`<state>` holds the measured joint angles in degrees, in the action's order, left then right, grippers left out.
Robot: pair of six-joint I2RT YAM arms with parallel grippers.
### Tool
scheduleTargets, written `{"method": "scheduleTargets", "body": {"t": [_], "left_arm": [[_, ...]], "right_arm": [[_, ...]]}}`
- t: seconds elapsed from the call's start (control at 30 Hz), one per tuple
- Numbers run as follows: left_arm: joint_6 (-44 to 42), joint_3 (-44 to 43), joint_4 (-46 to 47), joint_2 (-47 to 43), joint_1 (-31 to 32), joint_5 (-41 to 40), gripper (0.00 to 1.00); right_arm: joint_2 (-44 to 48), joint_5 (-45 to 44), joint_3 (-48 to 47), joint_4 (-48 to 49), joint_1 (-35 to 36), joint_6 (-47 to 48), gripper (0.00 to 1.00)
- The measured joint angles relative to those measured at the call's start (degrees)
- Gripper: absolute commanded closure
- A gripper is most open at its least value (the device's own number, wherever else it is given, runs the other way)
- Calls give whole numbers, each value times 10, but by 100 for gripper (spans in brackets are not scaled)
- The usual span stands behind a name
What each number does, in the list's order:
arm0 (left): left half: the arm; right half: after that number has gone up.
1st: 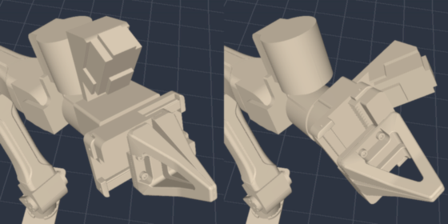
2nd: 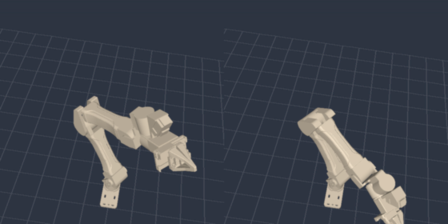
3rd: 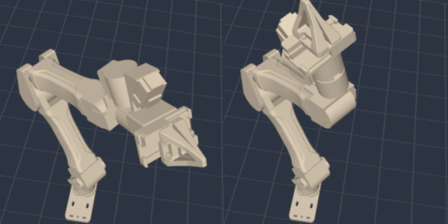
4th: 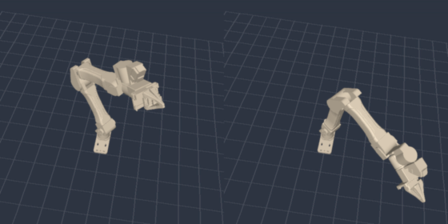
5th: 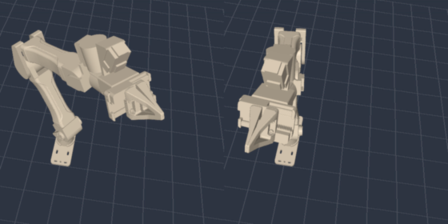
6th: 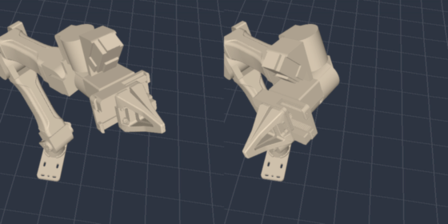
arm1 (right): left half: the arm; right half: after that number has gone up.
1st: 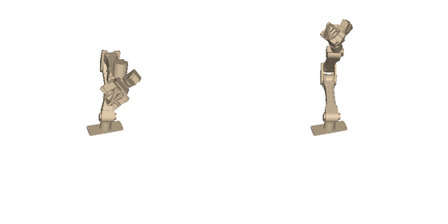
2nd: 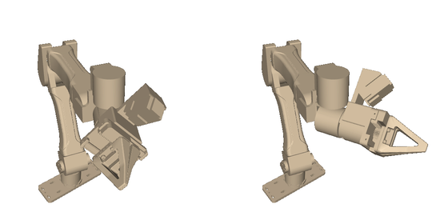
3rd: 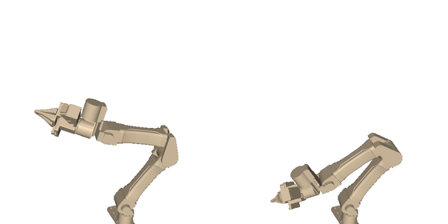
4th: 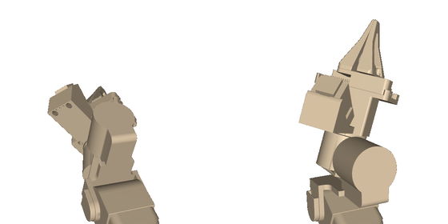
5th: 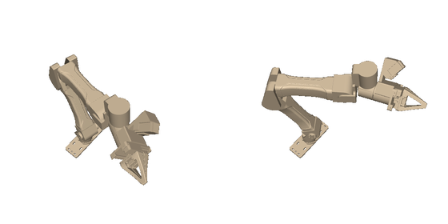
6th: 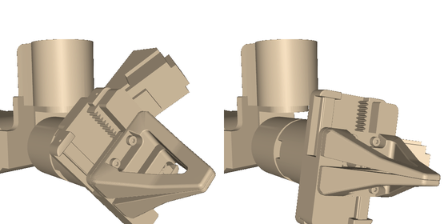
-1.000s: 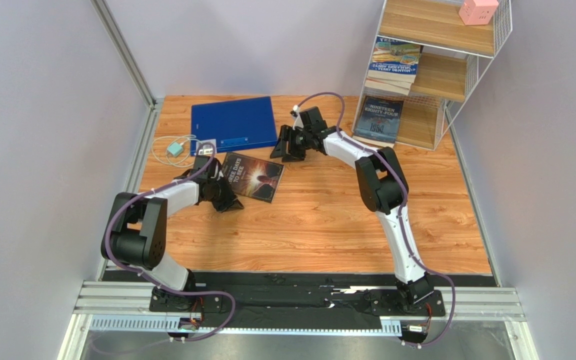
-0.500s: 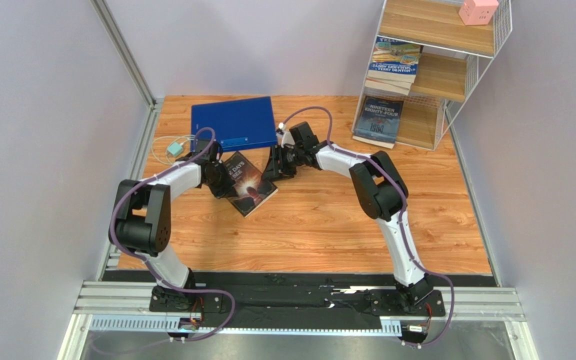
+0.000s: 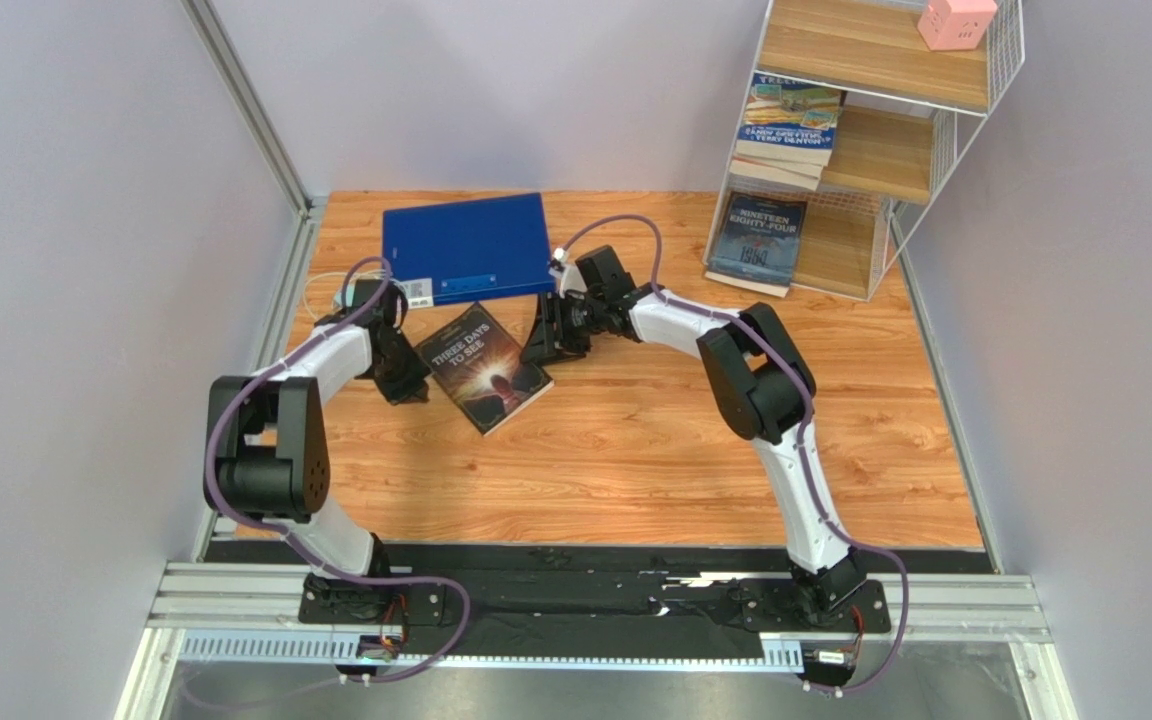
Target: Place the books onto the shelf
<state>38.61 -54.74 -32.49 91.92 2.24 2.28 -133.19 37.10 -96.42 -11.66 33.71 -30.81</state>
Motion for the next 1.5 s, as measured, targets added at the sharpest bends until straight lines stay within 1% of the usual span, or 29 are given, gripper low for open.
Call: {"method": "scheduleTargets", "body": {"t": [0.13,0.17,0.27,0.43,0.63,1.0,1.03,1.1,1.13,1.17,1.23,1.27,1.3,1.33,1.37,1.43,1.47,1.5], "left_arm": [[-12,-10,-5,45,-12,20,100],[-13,-15,-6,48,-12,24,100],[-18,-20,-5,54,-11,33,100],[-30,-33,-19,64,-12,36,100],[-43,-37,-29,66,-15,34,100],[-54,-37,-29,68,-16,54,100],[-56,-38,-29,69,-16,55,100],[-58,-40,-30,71,-16,56,100],[-58,-40,-31,71,-17,56,100],[-59,-40,-31,71,-16,56,100],[-60,-40,-31,71,-16,56,100],[-62,-40,-31,71,-16,56,96],[-62,-40,-31,71,-16,56,94],[-64,-40,-31,70,-16,56,89],[-66,-40,-31,69,-16,56,66],[-74,-35,-31,61,-16,50,45],[-77,-30,-35,52,-17,45,23],[-76,-25,-36,38,-19,50,18]], "right_arm": [[0,-2,0,0,6,-1,56],[0,-2,0,0,8,-4,57],[0,-2,0,7,18,-14,58],[0,-2,0,34,37,-35,58],[0,0,-3,75,40,-70,58],[-33,24,-97,59,63,-73,61],[-38,27,-105,53,64,-73,69],[-49,32,-116,43,64,-71,81],[-53,34,-119,38,64,-69,94],[-56,34,-121,35,64,-67,99],[-60,32,-124,20,62,-63,100],[-61,29,-127,12,61,-62,100],[-61,27,-128,8,61,-60,100],[-61,24,-128,7,62,-58,100],[-61,23,-128,6,62,-56,100],[-60,21,-128,3,61,-53,100],[-57,20,-124,3,59,-51,100],[-51,21,-116,6,57,-52,100]]}}
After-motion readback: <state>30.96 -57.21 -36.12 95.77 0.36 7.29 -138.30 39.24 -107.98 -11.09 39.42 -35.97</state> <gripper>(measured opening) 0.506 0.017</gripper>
